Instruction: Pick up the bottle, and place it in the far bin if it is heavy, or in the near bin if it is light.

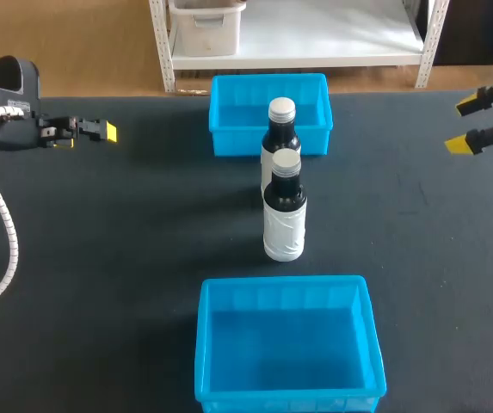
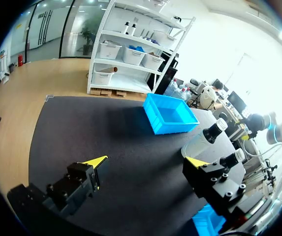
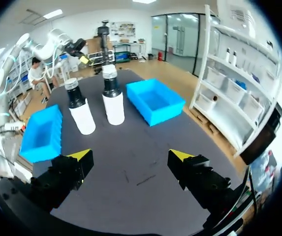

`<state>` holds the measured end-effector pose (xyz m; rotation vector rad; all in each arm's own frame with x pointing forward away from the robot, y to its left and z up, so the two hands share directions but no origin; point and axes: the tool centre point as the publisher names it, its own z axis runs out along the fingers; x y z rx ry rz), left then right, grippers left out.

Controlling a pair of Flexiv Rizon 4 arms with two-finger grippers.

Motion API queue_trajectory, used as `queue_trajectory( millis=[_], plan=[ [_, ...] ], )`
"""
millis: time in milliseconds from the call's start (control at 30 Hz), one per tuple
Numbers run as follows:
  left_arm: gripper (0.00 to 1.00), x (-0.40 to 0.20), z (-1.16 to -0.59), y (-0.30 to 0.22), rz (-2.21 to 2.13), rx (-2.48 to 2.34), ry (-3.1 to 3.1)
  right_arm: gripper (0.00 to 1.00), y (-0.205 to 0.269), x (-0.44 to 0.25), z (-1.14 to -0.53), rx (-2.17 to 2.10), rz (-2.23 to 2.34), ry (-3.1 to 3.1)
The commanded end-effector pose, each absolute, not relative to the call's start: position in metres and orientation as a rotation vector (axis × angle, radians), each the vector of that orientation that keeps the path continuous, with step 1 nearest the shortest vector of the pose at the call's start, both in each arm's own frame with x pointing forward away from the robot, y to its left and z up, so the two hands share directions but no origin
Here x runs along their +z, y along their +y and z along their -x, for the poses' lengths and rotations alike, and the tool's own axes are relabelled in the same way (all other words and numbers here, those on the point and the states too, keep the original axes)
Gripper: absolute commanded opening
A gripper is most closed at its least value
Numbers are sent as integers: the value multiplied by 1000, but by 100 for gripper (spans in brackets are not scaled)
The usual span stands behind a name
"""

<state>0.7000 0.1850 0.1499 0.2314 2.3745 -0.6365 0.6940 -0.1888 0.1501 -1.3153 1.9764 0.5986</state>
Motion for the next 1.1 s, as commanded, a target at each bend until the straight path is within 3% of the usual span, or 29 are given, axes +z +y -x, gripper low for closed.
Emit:
queue_trajectory(
  millis=[33,1100],
  plan=[
    [100,150,-700,185,-231,-637,2375,100,-183,137,-695,738,1447,1793],
    [100,150,-700,185,-231,-637,2375,100,-67,138,-651,809,1641,1613]
  ],
)
